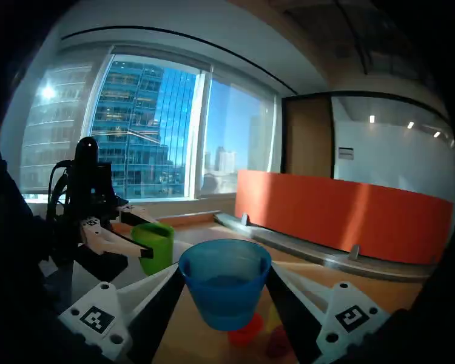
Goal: Pour water
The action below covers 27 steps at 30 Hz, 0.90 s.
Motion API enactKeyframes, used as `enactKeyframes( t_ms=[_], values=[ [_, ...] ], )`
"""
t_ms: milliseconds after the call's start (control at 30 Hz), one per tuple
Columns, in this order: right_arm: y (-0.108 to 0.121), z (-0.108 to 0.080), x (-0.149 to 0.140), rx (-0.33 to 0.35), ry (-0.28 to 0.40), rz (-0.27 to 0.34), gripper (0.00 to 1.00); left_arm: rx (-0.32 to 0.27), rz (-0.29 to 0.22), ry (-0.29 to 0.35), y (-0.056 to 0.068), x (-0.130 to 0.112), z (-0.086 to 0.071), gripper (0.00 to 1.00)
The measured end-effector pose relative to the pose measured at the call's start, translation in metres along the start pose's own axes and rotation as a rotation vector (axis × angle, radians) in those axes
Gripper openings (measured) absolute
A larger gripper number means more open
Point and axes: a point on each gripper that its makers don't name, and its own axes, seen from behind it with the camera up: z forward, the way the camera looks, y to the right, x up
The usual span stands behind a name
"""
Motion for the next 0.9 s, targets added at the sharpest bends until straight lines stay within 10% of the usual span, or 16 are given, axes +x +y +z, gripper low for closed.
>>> enactKeyframes(
  t_ms=[900],
  values=[
    [-0.015,0.035,0.054,0.058,0.029,-0.268,0.91,-0.058,0.006,0.014,0.037,0.002,0.005,0.89]
  ],
)
